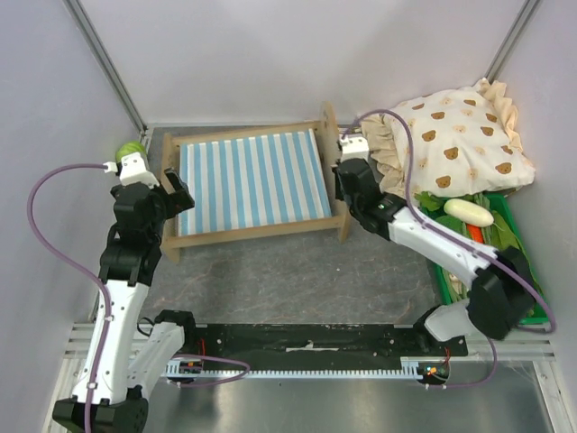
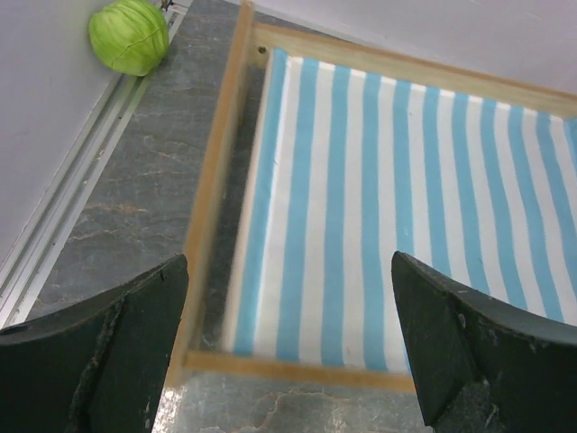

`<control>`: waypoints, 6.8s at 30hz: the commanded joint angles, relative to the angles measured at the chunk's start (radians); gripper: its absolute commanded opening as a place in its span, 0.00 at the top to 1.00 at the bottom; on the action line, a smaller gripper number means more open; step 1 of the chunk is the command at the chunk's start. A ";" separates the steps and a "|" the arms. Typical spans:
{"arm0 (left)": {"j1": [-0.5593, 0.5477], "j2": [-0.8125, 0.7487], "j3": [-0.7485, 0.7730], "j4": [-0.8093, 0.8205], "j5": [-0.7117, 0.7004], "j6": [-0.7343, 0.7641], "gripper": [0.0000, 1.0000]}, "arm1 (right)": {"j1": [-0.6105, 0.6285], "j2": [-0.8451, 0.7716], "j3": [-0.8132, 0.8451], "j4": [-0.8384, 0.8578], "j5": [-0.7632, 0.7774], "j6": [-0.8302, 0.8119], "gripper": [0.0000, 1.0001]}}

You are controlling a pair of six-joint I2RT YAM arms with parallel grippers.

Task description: Set up the pet bed

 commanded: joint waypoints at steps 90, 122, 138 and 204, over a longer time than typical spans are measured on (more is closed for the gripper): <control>0.006 0.307 0.256 -0.009 0.263 0.012 0.00 | -0.939 0.212 1.005 0.036 -1.030 0.340 1.00; 0.057 0.225 0.273 0.050 0.270 -0.167 0.00 | -0.351 0.123 0.895 0.547 -1.205 0.571 1.00; 0.057 0.153 0.156 -0.052 0.430 -0.073 0.00 | -0.387 -0.022 0.185 0.073 -1.167 0.058 0.99; -0.055 0.488 0.171 0.008 0.582 -0.052 0.98 | -0.363 0.139 0.289 -0.022 -0.912 -0.064 0.99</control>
